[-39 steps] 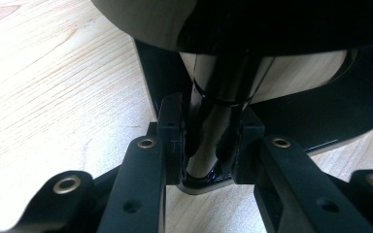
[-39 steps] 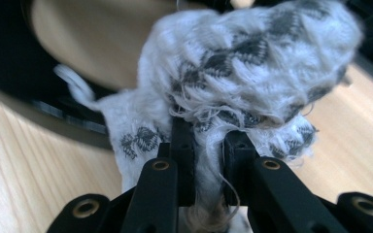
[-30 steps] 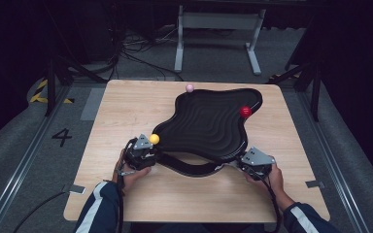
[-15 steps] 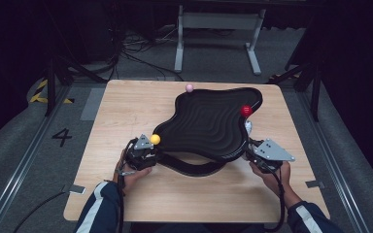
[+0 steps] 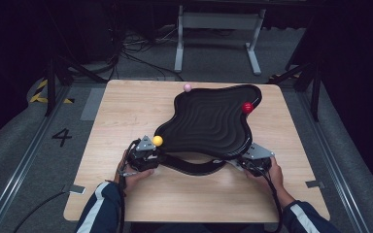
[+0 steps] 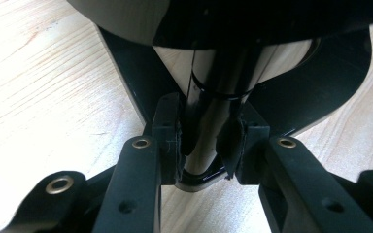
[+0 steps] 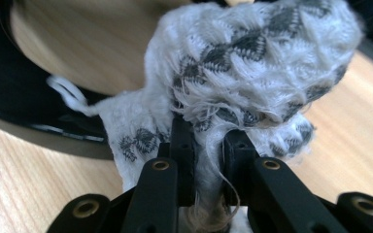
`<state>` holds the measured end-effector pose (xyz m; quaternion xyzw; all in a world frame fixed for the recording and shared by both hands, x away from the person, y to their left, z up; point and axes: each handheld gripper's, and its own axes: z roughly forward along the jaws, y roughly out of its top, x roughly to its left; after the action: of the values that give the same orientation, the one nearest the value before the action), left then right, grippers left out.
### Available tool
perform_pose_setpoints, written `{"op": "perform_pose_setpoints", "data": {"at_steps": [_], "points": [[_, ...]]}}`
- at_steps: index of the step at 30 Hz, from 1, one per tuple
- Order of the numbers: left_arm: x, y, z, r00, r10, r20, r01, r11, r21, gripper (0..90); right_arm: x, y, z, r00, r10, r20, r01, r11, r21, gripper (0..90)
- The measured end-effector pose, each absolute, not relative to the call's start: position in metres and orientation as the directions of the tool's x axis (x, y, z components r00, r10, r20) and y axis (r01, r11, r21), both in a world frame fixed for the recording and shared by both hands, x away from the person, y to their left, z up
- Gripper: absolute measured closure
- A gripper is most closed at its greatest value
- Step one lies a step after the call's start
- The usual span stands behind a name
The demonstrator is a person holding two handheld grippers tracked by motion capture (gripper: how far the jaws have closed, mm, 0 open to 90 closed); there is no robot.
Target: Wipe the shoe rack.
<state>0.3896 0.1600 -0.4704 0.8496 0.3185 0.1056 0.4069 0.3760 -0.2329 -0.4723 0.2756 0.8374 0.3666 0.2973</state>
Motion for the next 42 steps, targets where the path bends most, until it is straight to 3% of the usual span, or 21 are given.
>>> {"op": "perform_pose_setpoints", "data": {"at_steps": [8,17,27,34,37,41,42], "points": [[0.387,0.159,-0.471,0.776,0.622,-0.106,0.466,-0.451,0.761,65.9,0.366,-0.224,-0.475,-0.695,0.647,-0.314,0.218,0.606,0.765,78.7],[0.385,0.158,-0.470,0.786,0.612,-0.085,0.451,-0.475,0.756,66.3,0.350,-0.206,-0.474,-0.711,0.548,-0.441,0.093,0.694,0.714,78.9],[0.386,0.149,-0.472,0.804,0.588,-0.085,0.435,-0.484,0.759,72.5,0.377,-0.219,-0.479,-0.671,0.646,-0.363,0.185,0.620,0.762,79.5],[0.383,0.148,-0.472,0.800,0.595,-0.081,0.436,-0.484,0.759,72.7,0.371,-0.212,-0.476,-0.714,0.617,-0.330,0.174,0.613,0.770,79.5],[0.383,0.146,-0.473,0.802,0.593,-0.077,0.433,-0.487,0.758,72.6,0.362,-0.199,-0.474,-0.766,0.552,-0.328,0.135,0.638,0.758,79.0],[0.383,0.146,-0.473,0.808,0.585,-0.075,0.427,-0.492,0.759,72.9,0.359,-0.188,-0.475,-0.756,0.525,-0.391,0.092,0.677,0.731,79.1],[0.383,0.146,-0.473,0.809,0.583,-0.073,0.424,-0.494,0.759,73.0,0.362,-0.190,-0.475,-0.726,0.560,-0.400,0.101,0.662,0.743,79.5]]}}
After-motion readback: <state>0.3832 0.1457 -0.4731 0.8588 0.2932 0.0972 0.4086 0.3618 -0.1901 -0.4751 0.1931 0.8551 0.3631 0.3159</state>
